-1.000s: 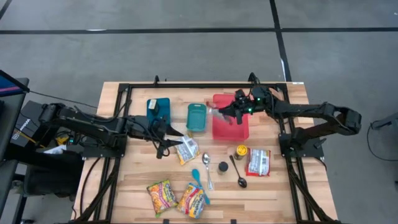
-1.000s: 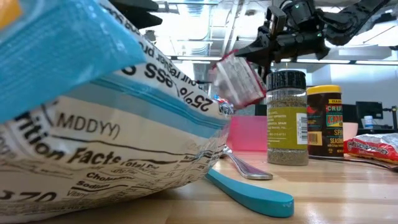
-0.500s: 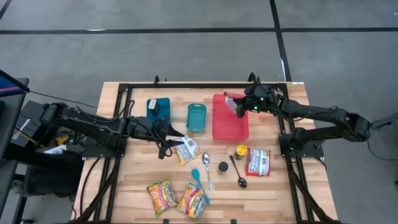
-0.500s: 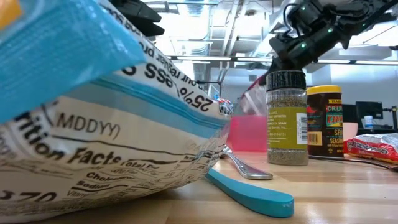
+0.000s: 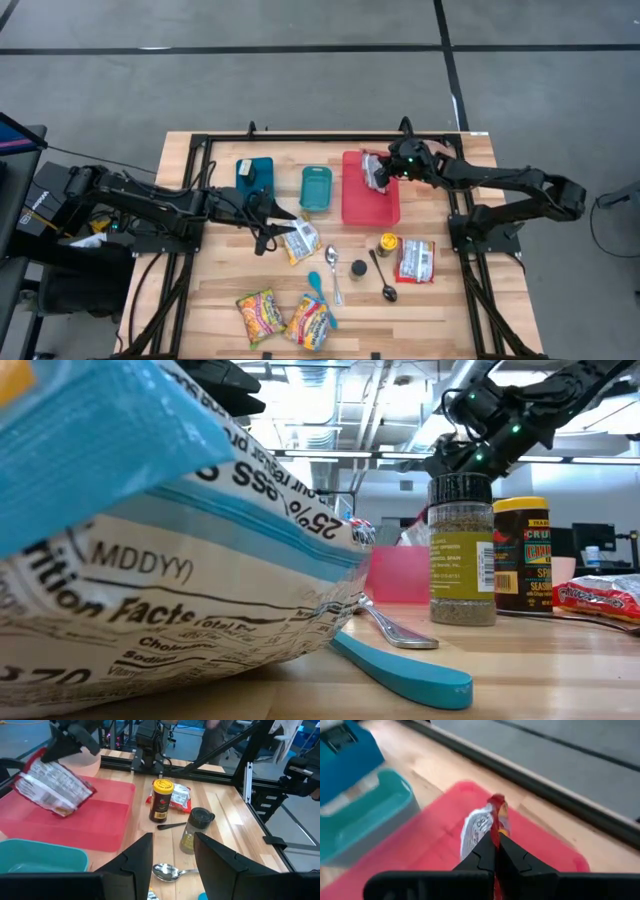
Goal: Pick & Place Food Item
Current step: Put the red noodle pack into the red bin
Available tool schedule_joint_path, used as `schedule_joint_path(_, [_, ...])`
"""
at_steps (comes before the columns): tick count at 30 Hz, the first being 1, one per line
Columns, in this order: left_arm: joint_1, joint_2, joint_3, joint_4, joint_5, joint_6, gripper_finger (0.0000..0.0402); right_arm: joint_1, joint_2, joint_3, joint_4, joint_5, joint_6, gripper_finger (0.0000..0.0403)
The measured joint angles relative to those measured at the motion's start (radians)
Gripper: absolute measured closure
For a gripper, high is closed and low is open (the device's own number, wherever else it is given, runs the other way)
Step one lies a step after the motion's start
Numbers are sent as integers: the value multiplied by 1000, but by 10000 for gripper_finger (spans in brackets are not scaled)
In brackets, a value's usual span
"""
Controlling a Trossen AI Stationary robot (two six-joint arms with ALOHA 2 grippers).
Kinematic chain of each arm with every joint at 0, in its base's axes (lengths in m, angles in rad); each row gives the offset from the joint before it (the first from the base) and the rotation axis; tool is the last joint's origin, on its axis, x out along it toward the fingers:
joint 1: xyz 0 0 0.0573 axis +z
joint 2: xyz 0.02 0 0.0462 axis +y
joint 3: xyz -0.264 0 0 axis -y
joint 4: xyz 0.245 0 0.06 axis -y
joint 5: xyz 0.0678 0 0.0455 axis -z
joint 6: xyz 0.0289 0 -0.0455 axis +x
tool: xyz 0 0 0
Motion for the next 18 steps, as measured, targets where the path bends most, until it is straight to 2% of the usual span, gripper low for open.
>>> schedule_joint_path(6, [0,0,0,0,0,0,266,-2,-47,1,41,10,-46,403])
schedule_joint_path(11, [0,0,0,1,0,0,266,-3,-107,1,-42,128,-101,403])
schedule_joint_path(14, [0,0,0,1,0,0,266,8,-92,1,-81,207,-110,403])
schedule_joint_path(18, [0,0,0,1,0,-2,266,12,-27,1,-68,232,-110,403])
